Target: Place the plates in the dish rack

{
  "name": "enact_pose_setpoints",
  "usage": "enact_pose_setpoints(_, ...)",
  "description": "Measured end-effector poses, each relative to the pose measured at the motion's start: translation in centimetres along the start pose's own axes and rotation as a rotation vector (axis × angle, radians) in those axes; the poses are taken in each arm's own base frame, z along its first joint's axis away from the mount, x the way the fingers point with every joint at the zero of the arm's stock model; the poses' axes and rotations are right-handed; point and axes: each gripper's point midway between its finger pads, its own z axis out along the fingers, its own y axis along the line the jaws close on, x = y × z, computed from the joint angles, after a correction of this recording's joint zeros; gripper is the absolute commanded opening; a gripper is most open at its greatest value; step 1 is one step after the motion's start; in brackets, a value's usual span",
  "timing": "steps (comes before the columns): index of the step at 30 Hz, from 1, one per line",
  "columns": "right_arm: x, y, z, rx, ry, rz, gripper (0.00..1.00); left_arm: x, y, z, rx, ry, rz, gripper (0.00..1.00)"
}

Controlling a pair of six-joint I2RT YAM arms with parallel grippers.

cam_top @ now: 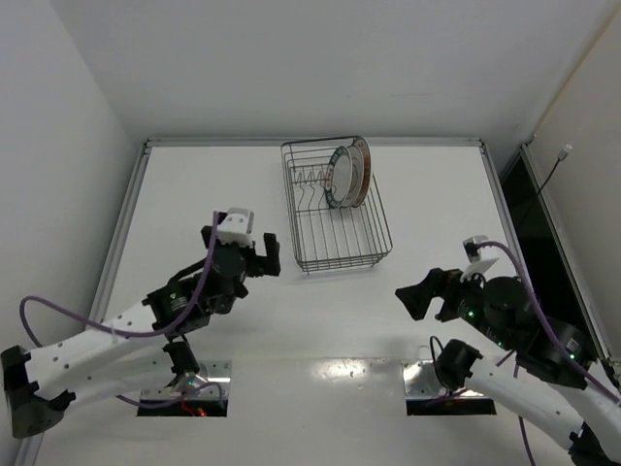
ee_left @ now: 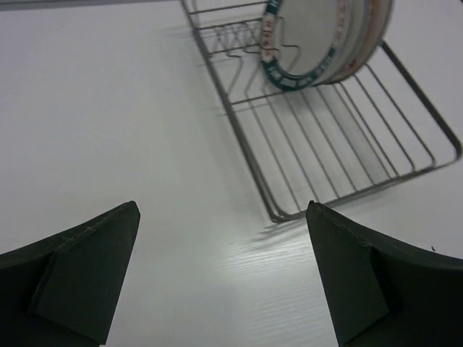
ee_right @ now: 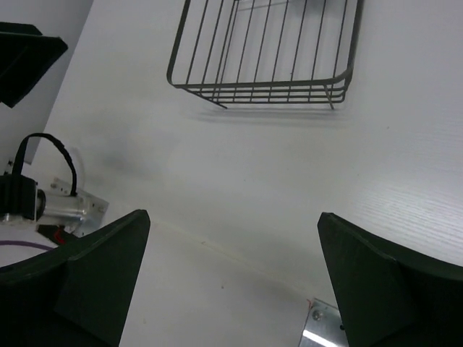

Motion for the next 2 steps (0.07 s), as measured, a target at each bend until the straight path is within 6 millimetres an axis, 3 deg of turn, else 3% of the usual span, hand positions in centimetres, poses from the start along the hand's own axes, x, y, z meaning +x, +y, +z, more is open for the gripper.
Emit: enact_pose_setpoints(2, 0.5, 0.1, 0.5, -0.008, 0.012, -0.011, 1.00, 0.1, 2.2, -0.9, -0.070, -0.028, -0.019, 1.00)
